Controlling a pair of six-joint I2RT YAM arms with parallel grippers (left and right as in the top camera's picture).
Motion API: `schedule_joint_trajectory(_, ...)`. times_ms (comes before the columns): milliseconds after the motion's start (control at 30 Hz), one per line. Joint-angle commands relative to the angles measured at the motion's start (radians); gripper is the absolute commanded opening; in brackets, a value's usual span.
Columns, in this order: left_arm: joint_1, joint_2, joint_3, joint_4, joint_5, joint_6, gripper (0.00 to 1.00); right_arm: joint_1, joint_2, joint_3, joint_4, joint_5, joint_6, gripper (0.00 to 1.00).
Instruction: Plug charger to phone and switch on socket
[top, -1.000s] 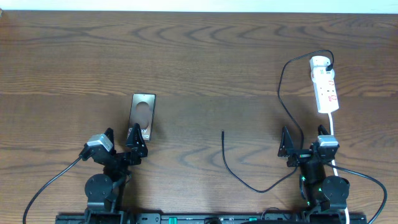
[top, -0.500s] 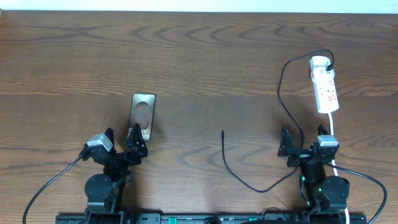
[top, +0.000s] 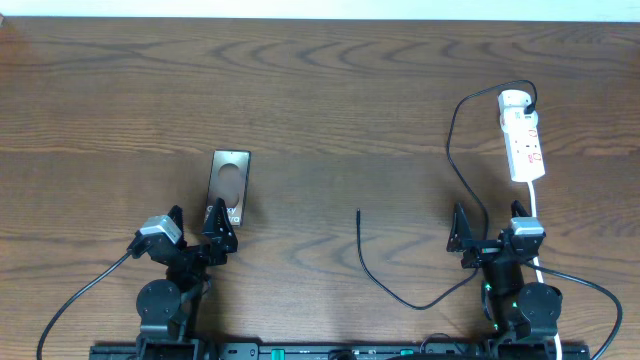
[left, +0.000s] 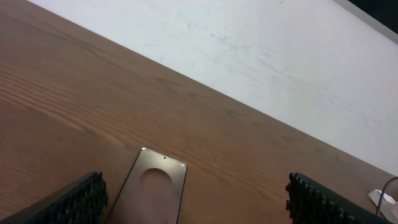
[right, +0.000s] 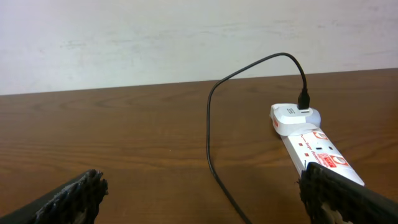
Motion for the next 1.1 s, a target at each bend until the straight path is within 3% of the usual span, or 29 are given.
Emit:
schedule_joint_trajectory(0, -0.005, -0.005, -0.014, 0.022, 0.003, 0.014, 0.91, 0.012, -0.004, -0.002, -0.003, 0.002, 0.015, 0.99)
schedule_joint_trajectory(167, -0.005, 0.008, 0.066, 0.124, 0.002, 0.074, 0.92, 0.012, -0.004, -0.002, -0.003, 0.002, 0.015, 0.99)
schedule_joint_trajectory(400, -0.005, 0.284, 0.434, -0.055, 0.003, 0.229, 0.91, 0.012, -0.004, -0.002, -0.003, 0.002, 0.015, 0.99)
schedule_joint_trajectory(600, -0.005, 0.739, 0.900, -0.333, 0.095, 0.278, 0.92, 0.012, -0.004, -0.002, -0.003, 0.002, 0.015, 0.99)
schedule_joint_trajectory(867, -0.005, 1.383, 1.568, -0.835, 0.181, 0.370, 0.91, 0.012, -0.004, -0.002, -0.003, 0.002, 0.015, 0.99)
schedule_joint_trajectory(1067, -0.005, 1.667, 1.768, -1.006, 0.159, 0.373, 0.91, 0.012, -0.004, -0.002, -0.003, 0.002, 0.015, 0.99)
